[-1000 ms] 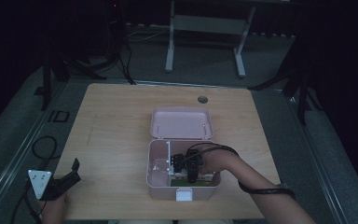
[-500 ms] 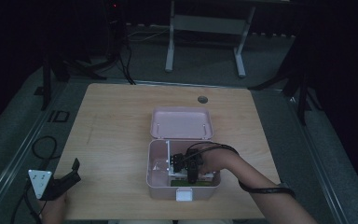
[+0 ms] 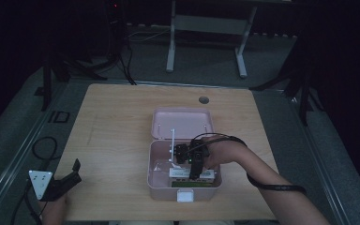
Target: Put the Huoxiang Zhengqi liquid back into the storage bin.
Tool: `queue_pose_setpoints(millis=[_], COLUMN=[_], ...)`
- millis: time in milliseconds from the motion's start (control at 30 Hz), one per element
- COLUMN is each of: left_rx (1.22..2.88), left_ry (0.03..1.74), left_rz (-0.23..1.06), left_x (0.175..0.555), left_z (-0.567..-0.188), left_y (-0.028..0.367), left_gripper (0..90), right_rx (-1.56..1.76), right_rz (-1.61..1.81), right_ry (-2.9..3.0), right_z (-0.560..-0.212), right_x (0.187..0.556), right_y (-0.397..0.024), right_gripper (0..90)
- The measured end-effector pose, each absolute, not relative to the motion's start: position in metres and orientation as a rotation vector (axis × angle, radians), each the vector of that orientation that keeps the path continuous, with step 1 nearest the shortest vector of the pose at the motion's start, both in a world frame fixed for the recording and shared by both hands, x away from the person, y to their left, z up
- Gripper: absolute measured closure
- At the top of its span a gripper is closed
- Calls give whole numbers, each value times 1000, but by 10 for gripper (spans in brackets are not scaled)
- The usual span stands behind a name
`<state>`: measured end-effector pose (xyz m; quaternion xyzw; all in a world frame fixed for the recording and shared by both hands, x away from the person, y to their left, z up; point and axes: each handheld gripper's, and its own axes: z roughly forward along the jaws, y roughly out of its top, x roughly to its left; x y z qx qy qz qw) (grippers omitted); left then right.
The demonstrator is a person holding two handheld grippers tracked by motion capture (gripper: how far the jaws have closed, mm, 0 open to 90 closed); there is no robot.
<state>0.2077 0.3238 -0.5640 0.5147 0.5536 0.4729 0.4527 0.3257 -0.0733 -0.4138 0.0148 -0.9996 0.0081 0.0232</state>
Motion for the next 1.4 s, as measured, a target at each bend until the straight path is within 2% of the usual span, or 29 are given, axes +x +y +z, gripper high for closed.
queue_pose_setpoints(millis=[100, 300, 367, 633, 1067, 1400], left_rx=[1271, 1270, 1271, 1272, 1274, 1275], left_ry=[1367, 1366, 1367, 1368, 1368, 1368], left_rz=[1167, 1165, 1164, 1170, 1171, 1173], left_x=[208, 208, 208, 208, 208, 208], left_z=[-564, -564, -564, -564, -564, -564], left_y=[324, 324, 324, 323, 323, 323], left_gripper=[11, 11, 11, 11, 12, 11], right_rx=[54, 9, -38, -100, -342, -553], right_rz=[-35, -176, -264, -371, -488, -543], right_ry=[-3114, -3143, -3141, -3199, -3342, -3382], right_z=[-397, -375, -365, -355, -365, -404], right_x=[327, 332, 336, 342, 359, 371], right_y=[-77, -92, -106, -139, -202, -237], right_gripper=[342, 279, 206, 113, 113, 113])
